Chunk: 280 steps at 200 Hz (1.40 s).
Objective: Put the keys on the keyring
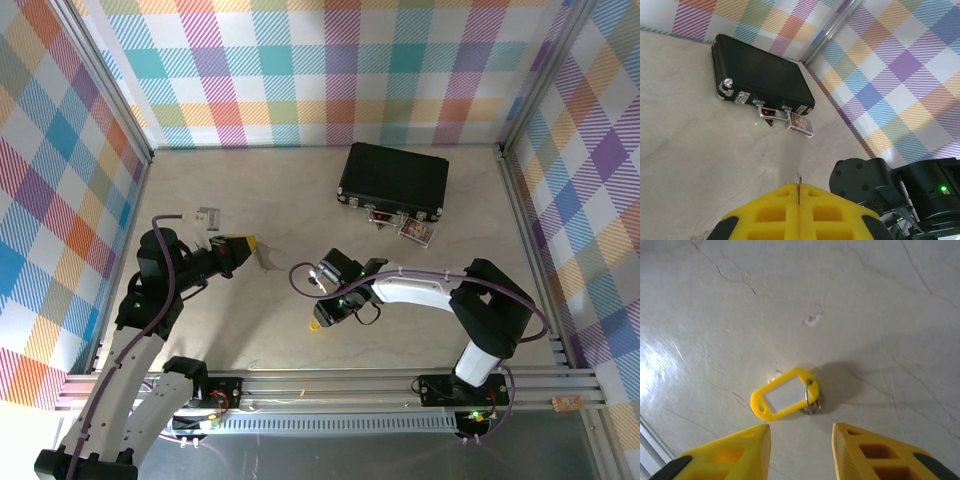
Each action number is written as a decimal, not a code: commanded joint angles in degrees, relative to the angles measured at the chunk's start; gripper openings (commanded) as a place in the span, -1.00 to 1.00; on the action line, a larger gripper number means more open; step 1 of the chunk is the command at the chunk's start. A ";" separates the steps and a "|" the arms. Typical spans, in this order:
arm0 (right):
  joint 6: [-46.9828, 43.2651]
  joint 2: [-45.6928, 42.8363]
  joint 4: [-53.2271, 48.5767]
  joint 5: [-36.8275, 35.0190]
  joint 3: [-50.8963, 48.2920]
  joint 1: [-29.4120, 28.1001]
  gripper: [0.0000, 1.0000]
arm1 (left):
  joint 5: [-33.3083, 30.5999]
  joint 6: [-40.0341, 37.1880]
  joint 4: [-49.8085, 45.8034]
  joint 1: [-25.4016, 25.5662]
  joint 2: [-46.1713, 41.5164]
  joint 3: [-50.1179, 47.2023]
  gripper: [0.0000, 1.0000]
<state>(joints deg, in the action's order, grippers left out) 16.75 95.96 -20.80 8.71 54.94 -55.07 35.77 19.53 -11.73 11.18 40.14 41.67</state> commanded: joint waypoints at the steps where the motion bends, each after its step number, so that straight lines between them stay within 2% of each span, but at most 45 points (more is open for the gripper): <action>1: 0.74 1.30 5.01 1.57 -0.79 0.29 -0.30 | 1.89 1.10 3.86 0.33 -0.80 -0.29 -1.00; 76: -0.26 3.49 5.18 -0.74 -0.36 0.22 -0.47 | 2.44 1.60 5.23 0.38 -1.65 -0.67 -1.00; 187: -1.55 2.55 1.55 -2.72 0.08 0.22 -0.89 | 3.15 2.51 6.48 0.37 -2.21 -1.15 -1.00; 220: -1.99 2.31 -5.15 -4.24 2.21 0.17 -1.00 | 3.36 2.55 6.54 0.33 -2.35 -1.15 -1.00; 280: -2.68 4.50 -25.92 -9.85 10.10 0.05 -1.00 | 2.40 1.63 4.38 0.33 -2.74 -0.72 -1.00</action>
<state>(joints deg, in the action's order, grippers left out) 15.38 99.04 -34.65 1.89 61.54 -55.07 37.91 21.63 -7.40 11.18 38.22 40.99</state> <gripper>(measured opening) 0.057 0.063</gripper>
